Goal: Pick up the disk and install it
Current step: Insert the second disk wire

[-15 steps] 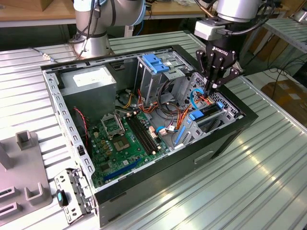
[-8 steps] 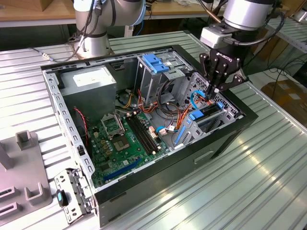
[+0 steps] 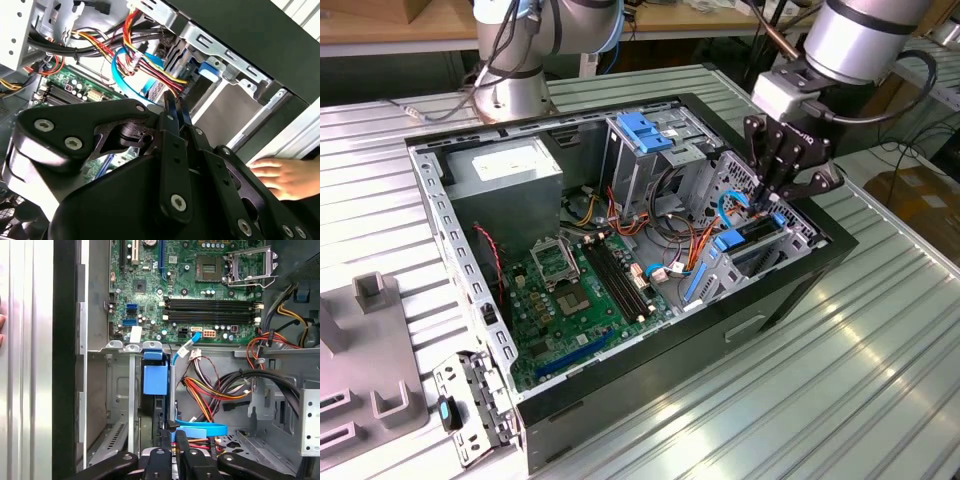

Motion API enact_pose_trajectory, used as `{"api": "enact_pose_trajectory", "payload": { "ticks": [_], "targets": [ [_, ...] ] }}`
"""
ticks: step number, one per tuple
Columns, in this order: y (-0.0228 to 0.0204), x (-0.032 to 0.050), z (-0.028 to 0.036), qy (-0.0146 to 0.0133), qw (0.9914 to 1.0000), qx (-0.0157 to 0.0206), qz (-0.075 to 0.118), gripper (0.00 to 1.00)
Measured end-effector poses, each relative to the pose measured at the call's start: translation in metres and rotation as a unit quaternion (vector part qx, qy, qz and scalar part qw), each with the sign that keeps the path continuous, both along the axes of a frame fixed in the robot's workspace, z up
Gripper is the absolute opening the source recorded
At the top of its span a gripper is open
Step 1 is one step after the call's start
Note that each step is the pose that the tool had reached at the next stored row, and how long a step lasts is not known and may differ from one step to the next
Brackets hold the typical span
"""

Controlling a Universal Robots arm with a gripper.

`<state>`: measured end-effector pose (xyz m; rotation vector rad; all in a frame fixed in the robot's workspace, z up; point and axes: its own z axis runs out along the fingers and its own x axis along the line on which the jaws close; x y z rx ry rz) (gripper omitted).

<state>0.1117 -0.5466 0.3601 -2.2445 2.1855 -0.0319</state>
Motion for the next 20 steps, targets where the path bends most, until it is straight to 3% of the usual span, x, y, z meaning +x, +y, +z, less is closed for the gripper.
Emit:
{"api": "enact_pose_trajectory", "payload": {
  "ticks": [2,4,6,8,12,18,20],
  "targets": [
    [-0.0051,0.0000,-0.0003,-0.0002,0.99998,0.0066,0.000,0.16],
    [-0.0098,0.0000,-0.0007,-0.0007,0.99984,0.0181,0.000,0.16],
    [-0.0128,-0.0001,-0.0010,-0.0012,0.99963,0.0270,0.000,0.16],
    [-0.0180,-0.0002,-0.0020,-0.0020,0.99944,0.0335,0.000,0.16],
    [-0.0254,-0.0004,-0.0038,-0.0027,0.99921,0.0397,0.000,0.16],
    [-0.0315,-0.0006,-0.0056,-0.0032,0.99859,0.0530,0.000,0.16],
    [-0.0328,-0.0007,-0.0060,-0.0032,0.99822,0.0595,0.000,0.16]
  ]
}}
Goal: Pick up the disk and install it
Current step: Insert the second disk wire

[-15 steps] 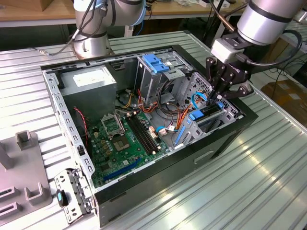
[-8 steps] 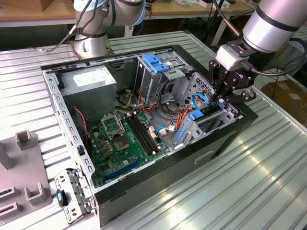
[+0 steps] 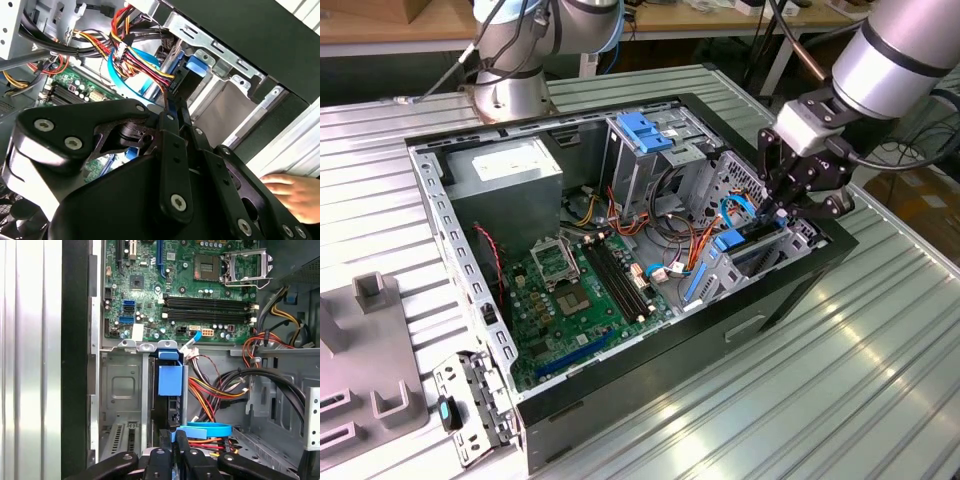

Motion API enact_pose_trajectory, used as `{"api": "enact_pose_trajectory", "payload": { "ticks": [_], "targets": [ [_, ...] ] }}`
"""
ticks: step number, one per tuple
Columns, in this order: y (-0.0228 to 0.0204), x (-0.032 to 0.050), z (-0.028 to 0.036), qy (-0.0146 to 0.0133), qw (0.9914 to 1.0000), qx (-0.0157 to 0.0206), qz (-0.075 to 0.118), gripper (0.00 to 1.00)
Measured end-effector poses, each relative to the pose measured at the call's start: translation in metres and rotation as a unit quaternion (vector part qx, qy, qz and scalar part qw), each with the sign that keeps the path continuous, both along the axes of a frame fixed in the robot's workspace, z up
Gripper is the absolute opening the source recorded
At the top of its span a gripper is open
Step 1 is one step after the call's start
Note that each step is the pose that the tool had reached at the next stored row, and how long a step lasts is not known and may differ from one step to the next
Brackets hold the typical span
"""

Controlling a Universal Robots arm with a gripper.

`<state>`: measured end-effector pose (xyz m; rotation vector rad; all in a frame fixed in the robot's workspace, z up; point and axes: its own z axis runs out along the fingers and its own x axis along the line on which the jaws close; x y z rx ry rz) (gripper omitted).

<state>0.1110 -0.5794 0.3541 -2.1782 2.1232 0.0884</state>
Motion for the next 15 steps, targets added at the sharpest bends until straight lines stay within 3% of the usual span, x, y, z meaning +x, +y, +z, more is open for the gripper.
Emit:
{"api": "enact_pose_trajectory", "payload": {
  "ticks": [2,9,15],
  "targets": [
    [-0.0016,-0.0003,-0.0004,0.0000,0.99993,0.0117,0.000,0.16],
    [-0.0036,-0.0004,-0.0040,-0.0001,0.99975,0.0224,0.000,0.16],
    [-0.0041,-0.0020,-0.0050,-0.0061,0.99964,0.0262,0.000,0.16]
  ]
}}
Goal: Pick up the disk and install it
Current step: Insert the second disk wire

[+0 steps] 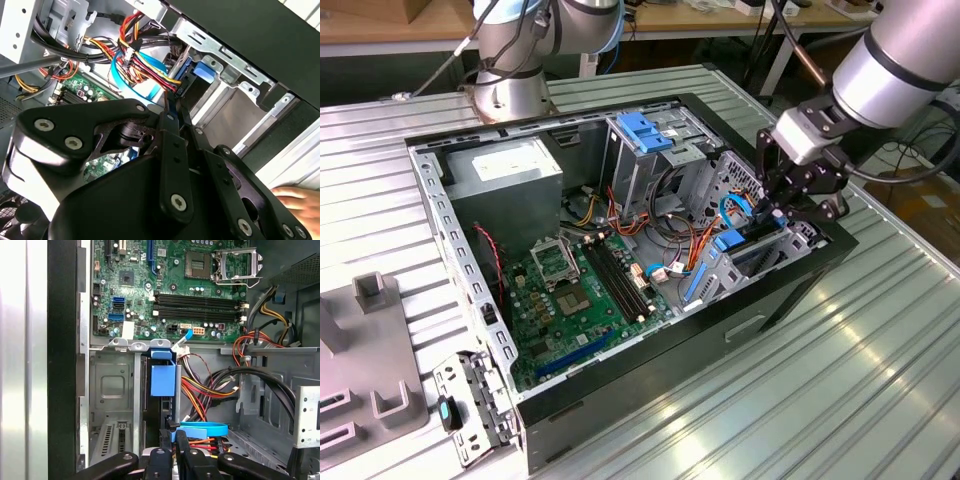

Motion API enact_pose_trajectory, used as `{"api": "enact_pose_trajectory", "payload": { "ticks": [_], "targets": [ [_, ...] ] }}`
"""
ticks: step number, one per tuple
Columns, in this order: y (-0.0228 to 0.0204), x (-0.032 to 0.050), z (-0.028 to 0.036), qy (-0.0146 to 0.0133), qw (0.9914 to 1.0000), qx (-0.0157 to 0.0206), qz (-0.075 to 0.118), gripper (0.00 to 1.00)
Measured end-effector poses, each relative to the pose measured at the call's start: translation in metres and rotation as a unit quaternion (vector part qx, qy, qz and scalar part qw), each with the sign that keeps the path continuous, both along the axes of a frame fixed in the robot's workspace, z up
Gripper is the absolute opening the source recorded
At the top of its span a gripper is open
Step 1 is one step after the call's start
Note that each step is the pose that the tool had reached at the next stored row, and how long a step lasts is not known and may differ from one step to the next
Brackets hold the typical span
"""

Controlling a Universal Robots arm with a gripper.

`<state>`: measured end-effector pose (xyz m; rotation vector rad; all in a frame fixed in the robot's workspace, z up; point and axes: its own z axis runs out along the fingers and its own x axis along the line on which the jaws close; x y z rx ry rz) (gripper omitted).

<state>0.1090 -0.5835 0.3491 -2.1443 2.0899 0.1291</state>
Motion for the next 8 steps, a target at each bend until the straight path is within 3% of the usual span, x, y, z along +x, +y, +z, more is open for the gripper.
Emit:
{"api": "enact_pose_trajectory", "payload": {
  "ticks": [4,8],
  "targets": [
    [-0.0010,-0.0004,-0.0013,-0.0006,0.99999,0.0044,0.000,0.16],
    [-0.0026,-0.0004,-0.0029,-0.0007,0.99998,0.0060,0.000,0.16]
  ]
}}
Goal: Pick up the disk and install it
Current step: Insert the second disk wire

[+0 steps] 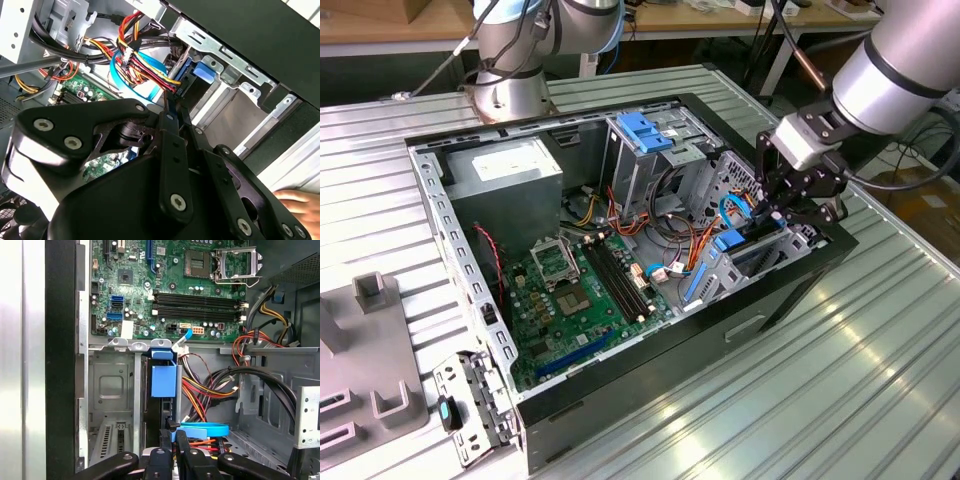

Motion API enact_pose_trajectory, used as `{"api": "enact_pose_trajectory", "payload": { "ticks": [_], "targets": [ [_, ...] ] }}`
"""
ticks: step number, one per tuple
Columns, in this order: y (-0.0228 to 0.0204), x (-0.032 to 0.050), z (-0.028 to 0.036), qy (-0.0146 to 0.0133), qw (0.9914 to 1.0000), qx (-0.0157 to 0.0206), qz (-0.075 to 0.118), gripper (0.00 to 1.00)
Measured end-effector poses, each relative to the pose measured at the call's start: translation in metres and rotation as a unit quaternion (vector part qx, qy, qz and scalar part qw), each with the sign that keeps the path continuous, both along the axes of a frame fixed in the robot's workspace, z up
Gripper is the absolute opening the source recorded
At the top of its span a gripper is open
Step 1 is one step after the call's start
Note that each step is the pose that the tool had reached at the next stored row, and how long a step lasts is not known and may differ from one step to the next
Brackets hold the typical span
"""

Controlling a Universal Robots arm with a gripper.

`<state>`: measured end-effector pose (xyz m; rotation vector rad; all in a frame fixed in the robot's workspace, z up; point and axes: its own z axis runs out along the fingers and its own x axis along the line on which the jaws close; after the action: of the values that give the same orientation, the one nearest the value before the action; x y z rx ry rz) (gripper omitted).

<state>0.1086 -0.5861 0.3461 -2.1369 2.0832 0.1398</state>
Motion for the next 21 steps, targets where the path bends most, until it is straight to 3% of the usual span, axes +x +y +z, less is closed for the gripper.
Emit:
{"api": "enact_pose_trajectory", "payload": {
  "ticks": [7,16,21],
  "targets": [
    [-0.0007,0.0000,-0.0014,0.0000,1.00000,0.0025,0.000,0.16],
    [-0.0023,0.0000,-0.0078,0.0000,1.00000,0.0024,0.000,0.16],
    [-0.0023,0.0000,-0.0081,0.0000,1.00000,0.0026,0.000,0.16]
  ]
}}
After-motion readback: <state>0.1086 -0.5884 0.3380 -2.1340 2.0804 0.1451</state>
